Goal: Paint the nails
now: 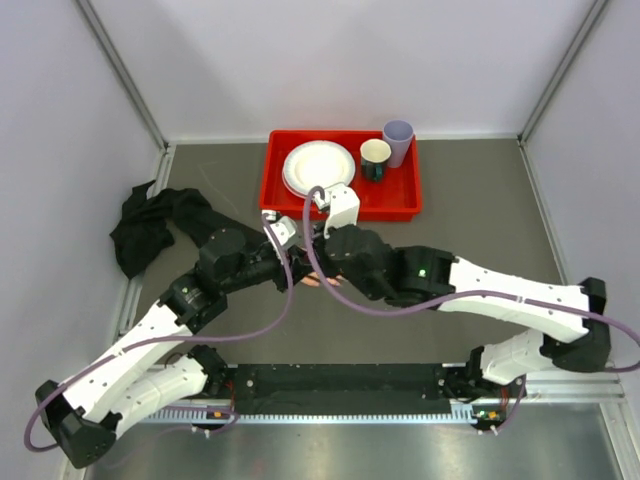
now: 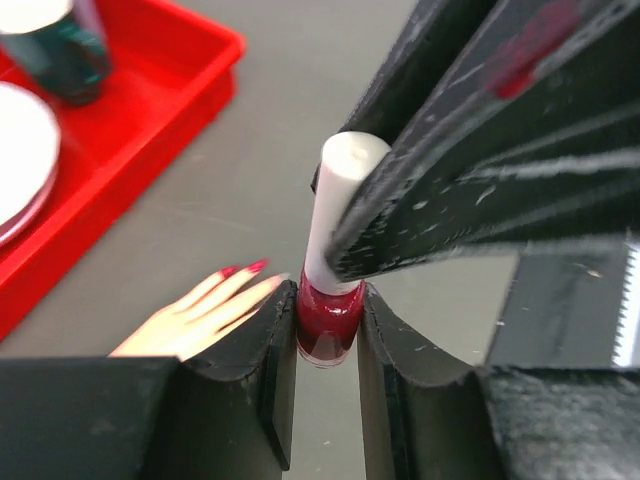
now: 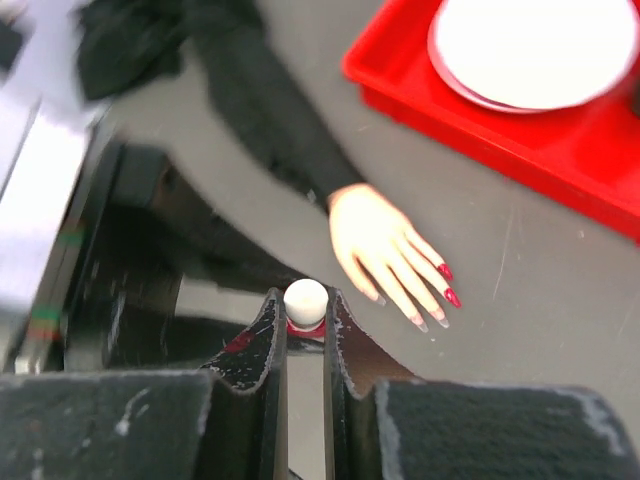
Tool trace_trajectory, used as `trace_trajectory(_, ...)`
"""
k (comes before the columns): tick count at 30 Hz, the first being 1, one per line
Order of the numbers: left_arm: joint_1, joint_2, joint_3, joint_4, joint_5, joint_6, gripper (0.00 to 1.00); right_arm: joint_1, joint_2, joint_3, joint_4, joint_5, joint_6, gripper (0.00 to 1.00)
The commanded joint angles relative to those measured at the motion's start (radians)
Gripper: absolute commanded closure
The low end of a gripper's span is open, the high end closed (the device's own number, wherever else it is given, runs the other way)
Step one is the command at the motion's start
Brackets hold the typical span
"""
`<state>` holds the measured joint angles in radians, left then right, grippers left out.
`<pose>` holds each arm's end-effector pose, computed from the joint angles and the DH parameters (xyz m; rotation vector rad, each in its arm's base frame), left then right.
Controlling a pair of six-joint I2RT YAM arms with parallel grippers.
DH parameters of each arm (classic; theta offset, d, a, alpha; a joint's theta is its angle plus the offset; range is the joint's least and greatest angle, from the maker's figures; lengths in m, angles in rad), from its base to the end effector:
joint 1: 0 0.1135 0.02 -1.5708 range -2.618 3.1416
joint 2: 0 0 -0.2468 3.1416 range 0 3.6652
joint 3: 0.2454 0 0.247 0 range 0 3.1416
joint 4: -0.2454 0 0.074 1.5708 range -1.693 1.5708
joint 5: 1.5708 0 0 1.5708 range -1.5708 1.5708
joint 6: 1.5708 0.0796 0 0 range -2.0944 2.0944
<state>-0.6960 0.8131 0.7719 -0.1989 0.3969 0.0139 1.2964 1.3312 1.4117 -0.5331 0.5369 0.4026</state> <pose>0.1609 -0.1746 0.3078 0.9169 1.6335 -0.8363 0.1268 0.3004 0.3701 -0.5459 1.9241 0.5681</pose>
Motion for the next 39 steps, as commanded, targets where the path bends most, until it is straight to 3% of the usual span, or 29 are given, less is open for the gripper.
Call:
trace_trajectory(1, 0.041, -0.018, -0.002, 0.127, -0.270, -0.022, 1.00, 0.078, 0.080, 0.079, -0.191, 0.232, 0.243, 1.00)
trace_trajectory(2, 0.041, -0.019, -0.002, 0.128, -0.253, -0.022, 1.00, 0.078, 0.073, 0.087, -0.186, 0.226, 0.205, 0.96)
trace_trajectory(3, 0.041, -0.017, -0.003, 0.128, -0.190, 0.004, 1.00, 0.076, 0.063, 0.092, -0.182, 0.204, 0.171, 0.80)
trace_trajectory(5, 0.041, -0.017, 0.001, 0.128, -0.123, 0.011, 1.00, 0.070, 0.040, 0.124, -0.186, 0.178, 0.074, 0.67)
trace_trajectory(6, 0.041, -0.018, -0.003, 0.137, -0.080, 0.017, 1.00, 0.063, 0.007, 0.130, -0.186, 0.117, 0.035, 0.53)
trace_trajectory(8, 0.041, -0.015, 0.001, 0.145, 0.057, 0.018, 1.00, 0.020, -0.039, 0.139, -0.192, -0.016, -0.071, 0.36)
trace_trajectory(11, 0.041, -0.014, 0.000, 0.173, 0.219, 0.003, 1.00, -0.038, -0.141, 0.109, -0.174, -0.200, -0.226, 0.32)
trace_trajectory(13, 0.039, -0.002, -0.003, 0.190, 0.343, -0.009, 1.00, -0.101, -0.205, 0.079, -0.177, -0.320, -0.293, 0.32)
trace_trajectory(17, 0.041, 0.044, 0.006, 0.229, 0.558, -0.060, 1.00, -0.231, -0.260, 0.038, -0.157, -0.700, -0.320, 0.42)
trace_trajectory(20, 0.041, 0.090, 0.020, 0.239, 0.667, -0.092, 1.00, -0.291, -0.260, 0.029, -0.149, -0.854, -0.326, 0.42)
trace_trajectory(27, 0.039, 0.123, 0.023, 0.251, 0.729, -0.123, 1.00, -0.307, -0.196, 0.067, -0.179, -0.977, -0.357, 0.41)
trace_trajectory(32, 0.041, 0.123, 0.024, 0.257, 0.744, -0.131, 1.00, -0.328, -0.159, 0.092, -0.202, -1.065, -0.380, 0.60)
trace_trajectory(39, 0.041, 0.120, 0.023, 0.259, 0.750, -0.137, 1.00, -0.339, -0.121, 0.105, -0.232, -1.115, -0.398, 0.59)
